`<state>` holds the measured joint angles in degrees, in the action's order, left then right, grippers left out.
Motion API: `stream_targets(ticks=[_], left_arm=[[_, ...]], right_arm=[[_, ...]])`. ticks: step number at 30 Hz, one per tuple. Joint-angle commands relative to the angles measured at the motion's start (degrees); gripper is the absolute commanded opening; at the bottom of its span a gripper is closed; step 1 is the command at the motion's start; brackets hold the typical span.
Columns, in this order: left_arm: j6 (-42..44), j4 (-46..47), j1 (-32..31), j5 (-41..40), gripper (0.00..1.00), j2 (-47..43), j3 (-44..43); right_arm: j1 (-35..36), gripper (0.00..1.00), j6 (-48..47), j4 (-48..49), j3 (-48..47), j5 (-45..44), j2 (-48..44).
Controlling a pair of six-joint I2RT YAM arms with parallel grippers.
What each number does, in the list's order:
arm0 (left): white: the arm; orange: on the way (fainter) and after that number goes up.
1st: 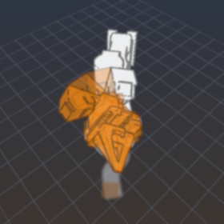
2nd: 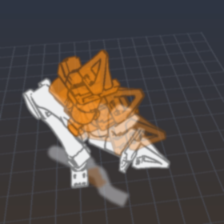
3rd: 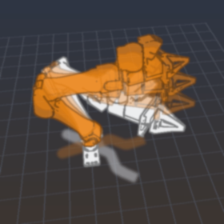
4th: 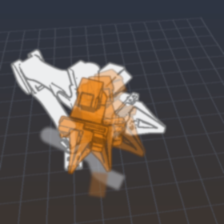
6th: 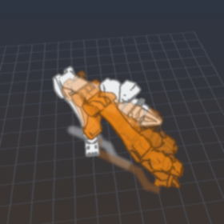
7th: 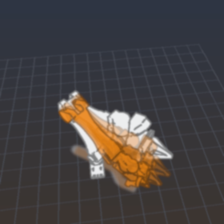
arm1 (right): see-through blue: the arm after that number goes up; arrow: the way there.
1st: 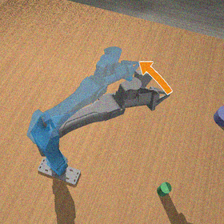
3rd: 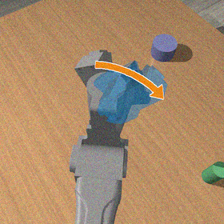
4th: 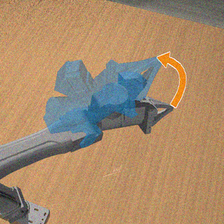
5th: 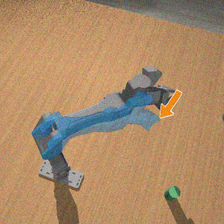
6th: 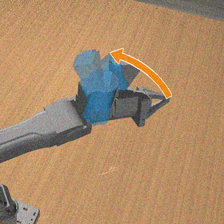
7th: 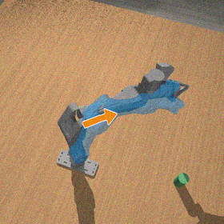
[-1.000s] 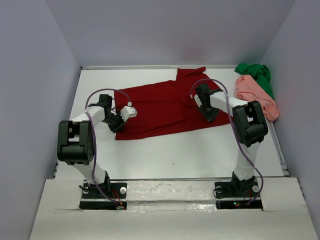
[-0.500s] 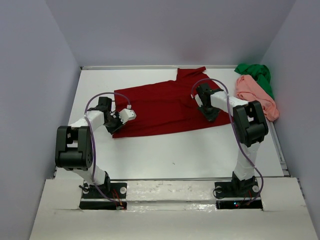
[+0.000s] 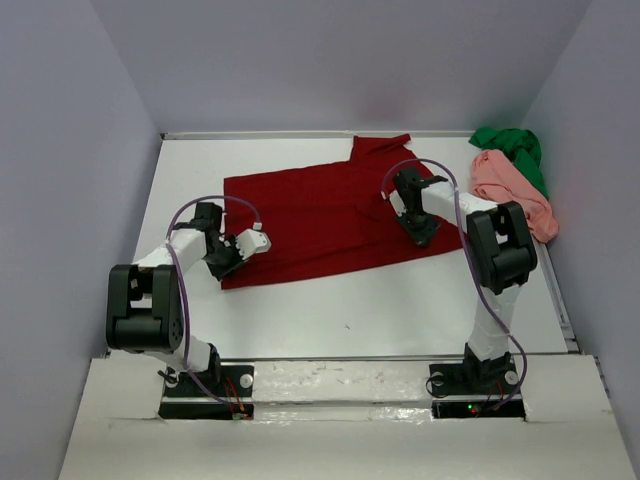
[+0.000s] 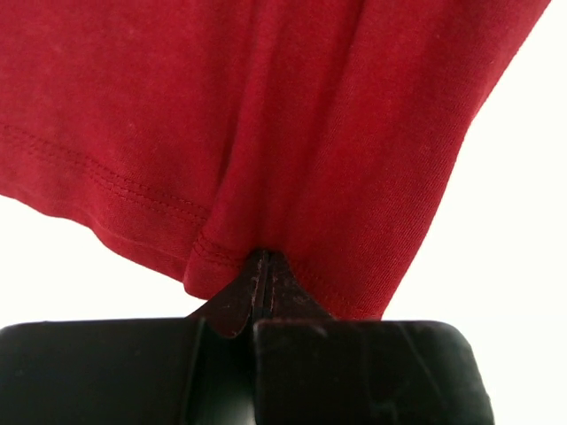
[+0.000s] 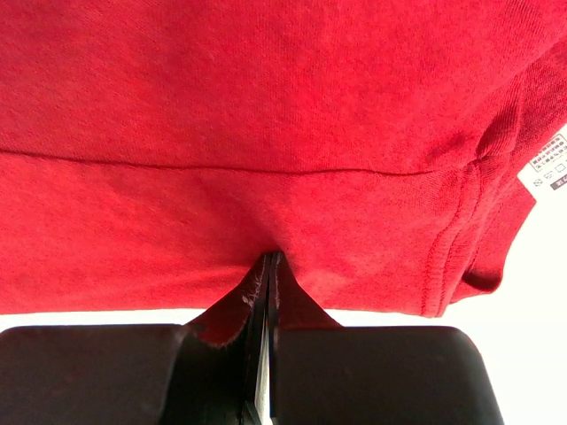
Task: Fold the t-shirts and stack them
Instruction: Fold the flattened tshirt in 1/3 of the way
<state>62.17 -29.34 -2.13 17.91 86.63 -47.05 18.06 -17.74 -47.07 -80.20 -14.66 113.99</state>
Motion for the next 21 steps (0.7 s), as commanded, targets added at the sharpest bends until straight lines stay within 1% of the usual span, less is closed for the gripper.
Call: stream_targets(ticks=[1,15,21], left_arm=[[1.5,-9.9,1.0,-4.5,0.0,-2.0,2.7],[1.3,-12.3,1.0,-5.5,0.0,-6.1,4.4],[1.4,-14.8,1.0,-6.0,0.0,-7.8,1.6]], right_arm=[[-0.9,0.0,0.6,-3.7,0.0,2.1,-2.2],[-0.9,0.0,-0.7,-7.0,3.0,5.2,-7.2],[-0.9,0.0,-1.6,-8.7,1.0,4.9,-10.3]])
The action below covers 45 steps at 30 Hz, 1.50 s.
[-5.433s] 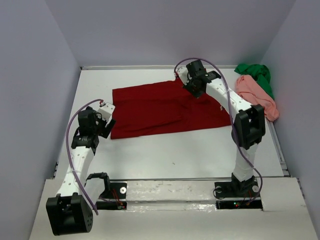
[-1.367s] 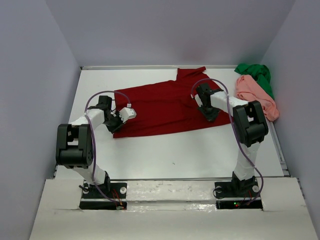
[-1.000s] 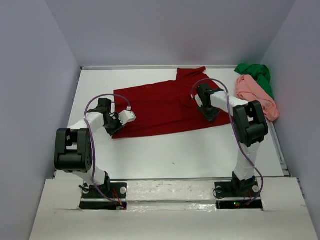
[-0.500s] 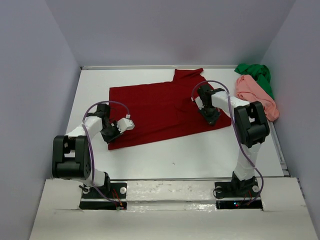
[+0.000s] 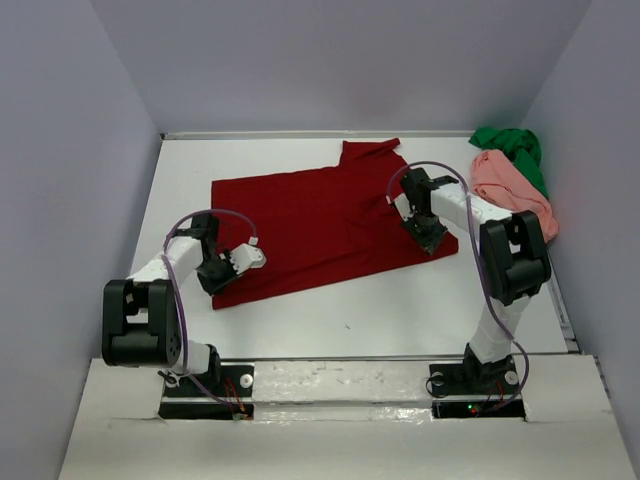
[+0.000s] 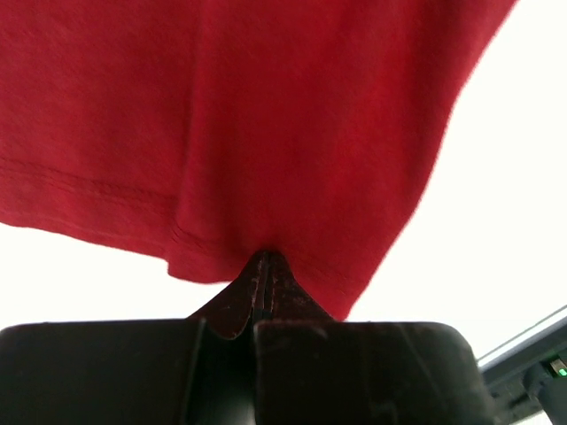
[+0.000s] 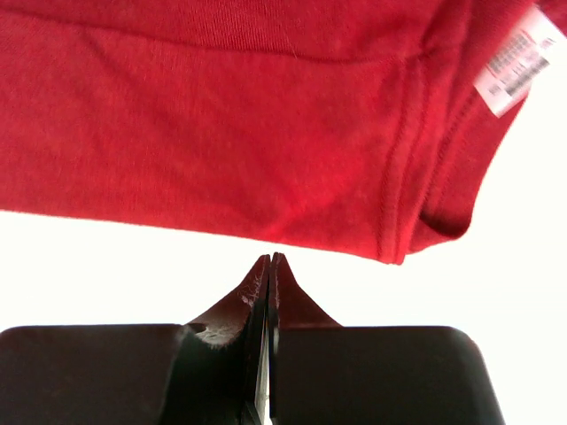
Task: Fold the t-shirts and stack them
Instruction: Fold the flattened tshirt in 1/3 of the way
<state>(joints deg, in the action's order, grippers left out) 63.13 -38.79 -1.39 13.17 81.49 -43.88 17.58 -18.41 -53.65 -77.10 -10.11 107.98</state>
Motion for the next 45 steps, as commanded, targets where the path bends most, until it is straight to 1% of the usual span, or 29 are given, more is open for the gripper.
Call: stream_targets(ticks=[1,6,9,10,11,12,15,18,20,22,23,24,27,28,29,30,31,32,33,34,35,36,37,38,39,40,41,43,45], left_arm=[[0.4,-5.9,0.2,-1.1,0.0,-2.8,-2.3],[-0.4,-8.8,0.2,-1.4,0.0,-4.8,-8.1],[-1.5,-9.5,0.2,-1.4,0.0,-6.0,-10.8],[-1.7,-9.5,0.2,-1.5,0.02,-6.3,-11.8],[-1.9,-9.6,0.2,-1.7,0.16,-6.7,-12.2],[-2.1,-9.3,0.2,-1.9,0.19,-7.0,-12.5],[-3.4,-7.4,0.2,-3.4,0.22,-9.1,-13.1],[-6.0,-2.9,0.2,-3.9,0.22,-10.6,-12.9],[-7.6,2.3,0.2,-4.1,0.18,-11.6,-11.7],[-9.6,6.1,0.3,-4.1,0.07,-13.2,-11.0],[-12.2,10.8,0.3,-4.4,0.05,-13.9,-9.9],[-13.6,12.7,0.3,-4.3,0.05,-14.9,-9.5],[-17.1,18.9,0.5,-3.2,0.13,-15.0,-9.1],[-17.9,20.1,0.6,-2.5,0.18,-14.6,-9.2],[-19.7,22.1,0.8,-1.9,0.36,-14.3,-9.7],[-20.3,22.7,0.9,-1.1,0.35,-13.3,-10.1],[-21.0,23.5,0.9,0.0,0.33,-12.7,-10.3],[-22.6,25.1,0.9,0.4,0.34,-12.2,-11.0],[-23.4,26.0,2.8,1.1,0.43,-10.9,-11.1],[-24.0,26.6,3.2,1.1,0.56,-10.4,-11.5],[-24.6,27.7,3.8,2.7,0.58,-9.5,-12.3],[-25.2,28.1,4.5,3.7,0.57,-8.7,-12.9],[-26.7,28.2,5.8,6.0,0.6,-6.6,-13.6],[-27.4,28.1,6.4,6.9,0.67,-5.3,-15.6],[-29.3,28.1,7.1,7.8,0.79,-2.9,-16.5],[-29.9,28.1,7.9,10.4,0.81,-1.7,-17.5],[-30.7,28.0,9.2,11.5,0.85,-0.4,-19.2],[-32.3,27.8,10.3,13.9,0.86,3.3,-21.3],[-34.0,27.4,12.5,16.1,0.86,7.3,-24.5]], right_arm=[[-0.4,0.0,-1.0,-2.5,-2.7,0.3,-4.5],[-0.4,0.0,-1.6,-5.0,-7.0,0.1,-5.3],[-0.4,0.0,-1.8,-5.0,-7.6,-0.8,-5.2],[-0.4,0.0,-1.8,-4.8,-7.6,-0.7,-5.2],[-0.4,0.0,-1.8,-4.6,-7.7,-0.7,-5.2],[-0.4,0.0,-2.0,-4.3,-7.7,-0.8,-5.2],[-0.4,0.0,-2.2,-1.3,-7.3,-3.1,-4.7],[-0.4,0.0,-1.8,1.7,-8.0,-3.9,-3.5],[-0.4,0.0,-1.6,4.2,-9.2,-4.3,-2.2],[-0.4,0.0,-1.3,6.1,-10.3,-5.2,-1.3],[-0.4,0.0,-1.3,7.5,-11.8,-5.4,-0.4],[-0.4,0.0,-1.4,8.1,-12.8,-5.4,0.1],[-1.0,0.0,-1.5,9.4,-18.1,-5.7,2.7],[-1.0,0.0,-1.7,9.7,-19.5,-5.7,3.3],[-1.6,0.02,-2.0,10.3,-20.9,-5.3,3.9],[-2.5,0.12,-2.2,10.5,-24.2,-4.9,4.7],[-3.3,0.46,-2.2,10.6,-26.2,-4.3,6.3],[-5.0,0.5,-2.1,10.6,-28.3,-2.7,7.1],[-5.9,0.54,-1.5,10.6,-32.5,-2.1,8.9],[-6.9,0.56,-1.2,10.5,-34.9,-1.2,9.9],[-7.7,0.56,-0.8,10.1,-37.4,-0.1,10.9],[-9.5,0.45,-0.1,9.7,-39.8,1.5,12.1],[-10.2,0.28,0.3,9.4,-44.6,2.0,14.8],[-10.8,0.29,0.6,7.3,-47.5,2.5,16.5],[-11.9,0.42,1.1,5.8,-50.5,3.5,18.3],[-11.9,0.55,1.4,4.7,-55.5,4.1,19.9],[-12.7,0.63,1.5,3.1,-57.4,5.5,22.7],[-13.2,0.67,1.5,2.8,-59.6,7.0,24.7],[-13.8,0.67,2.5,3.0,-61.2,9.5,26.9]])
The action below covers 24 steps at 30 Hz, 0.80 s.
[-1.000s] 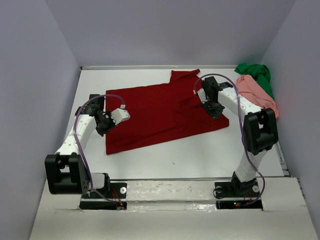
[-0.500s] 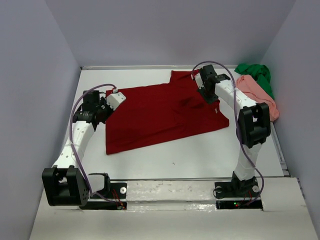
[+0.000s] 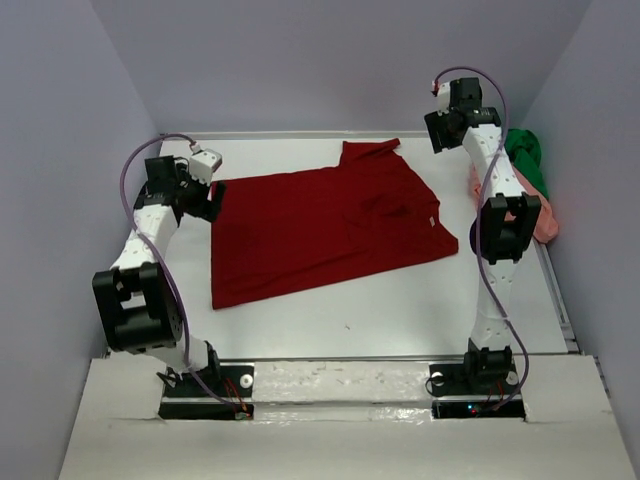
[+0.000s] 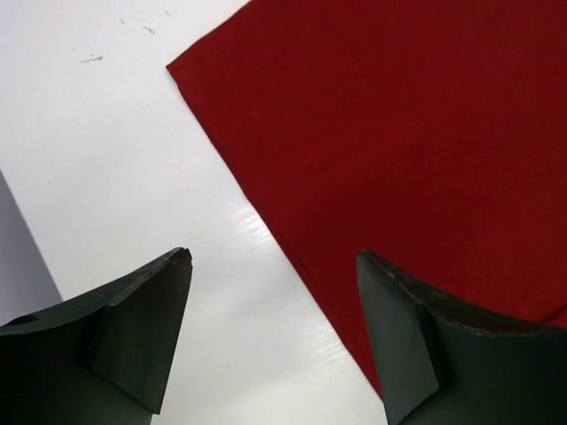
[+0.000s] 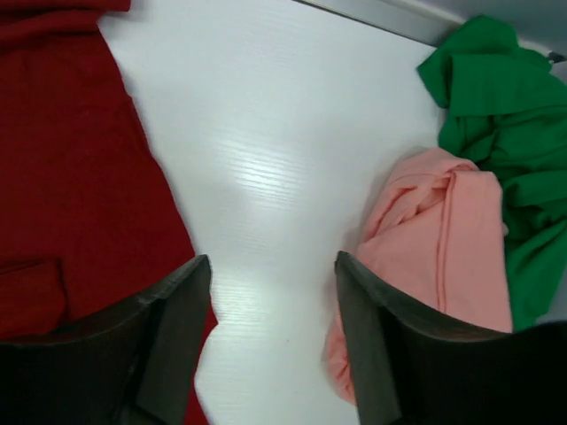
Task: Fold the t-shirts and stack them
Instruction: Fold the flattened tshirt in 1/3 of the way, then grap the side of the flattened tshirt furthest away from the robot with both arms
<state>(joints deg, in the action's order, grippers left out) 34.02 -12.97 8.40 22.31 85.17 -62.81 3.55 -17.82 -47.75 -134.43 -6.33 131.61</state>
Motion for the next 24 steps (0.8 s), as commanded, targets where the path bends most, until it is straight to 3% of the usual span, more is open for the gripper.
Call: stream_targets(ticks=[1,6,10,24], left_arm=[[-5.4,1.2,3.7,10.1,0.86,5.1,-6.7],[-9.8,0.0,7.1,16.6,0.85,15.1,-14.3],[-11.6,-2.9,7.9,20.1,0.79,22.5,-20.2],[-18.4,-4.2,7.9,17.2,0.74,40.7,-35.4]], right_arm=[[0.2,0.61,2.3,-2.9,-4.6,7.2,4.1],[-0.3,0.58,5.2,-2.2,-7.4,16.2,7.5],[-0.3,0.57,7.6,-2.7,-11.2,20.1,11.0],[-0.3,0.54,7.6,-3.1,-13.8,24.5,13.7]])
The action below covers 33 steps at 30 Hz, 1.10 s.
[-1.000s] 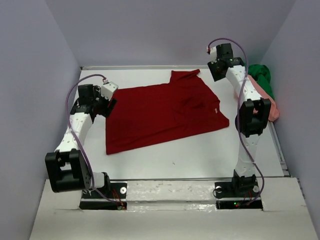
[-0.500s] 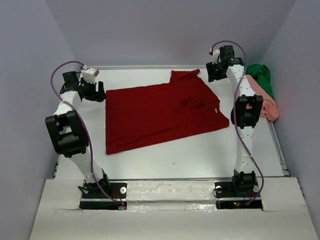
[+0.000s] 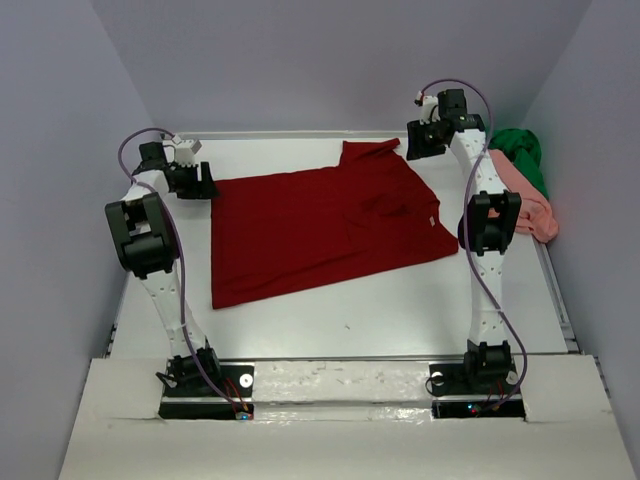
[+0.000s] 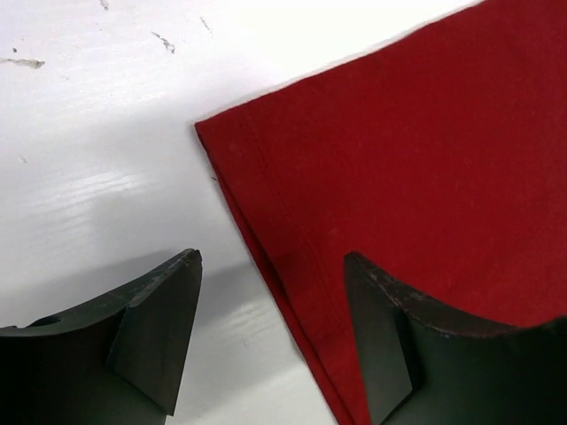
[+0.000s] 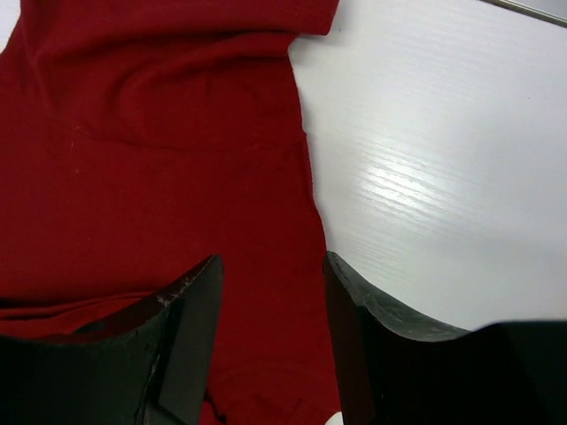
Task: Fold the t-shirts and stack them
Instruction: Grap the side of the flattened tshirt furthest away from the robot with both arms
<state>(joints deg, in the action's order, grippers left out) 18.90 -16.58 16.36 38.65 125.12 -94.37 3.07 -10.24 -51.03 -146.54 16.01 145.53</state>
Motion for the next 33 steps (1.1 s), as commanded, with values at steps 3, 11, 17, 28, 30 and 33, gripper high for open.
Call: stream_targets(ticks=[3,11,17,28,30,33], left_arm=[[-4.6,0.4,0.0,0.4,0.73,2.1,-4.9],[-6.1,-0.4,0.1,0.3,0.71,6.2,-10.5],[-6.9,-1.4,-0.1,2.2,0.61,9.3,-13.9],[-5.3,-2.2,-1.1,4.0,0.48,10.8,-15.1],[-5.4,-2.3,-1.3,4.1,0.44,11.1,-15.3],[-5.1,-2.6,-1.9,4.1,0.4,11.4,-15.6]], right_arm=[[0.2,0.54,-0.2,0.4,-1.6,2.5,-0.2],[0.2,0.5,-0.5,1.0,-1.4,3.0,0.6],[0.2,0.48,-0.9,0.7,-2.3,1.7,1.7],[0.2,0.44,-1.5,0.0,-3.1,1.0,2.5],[0.2,0.44,-1.7,0.0,-3.3,0.8,2.6],[0.2,0.44,-1.9,-0.2,-3.4,0.5,2.8]])
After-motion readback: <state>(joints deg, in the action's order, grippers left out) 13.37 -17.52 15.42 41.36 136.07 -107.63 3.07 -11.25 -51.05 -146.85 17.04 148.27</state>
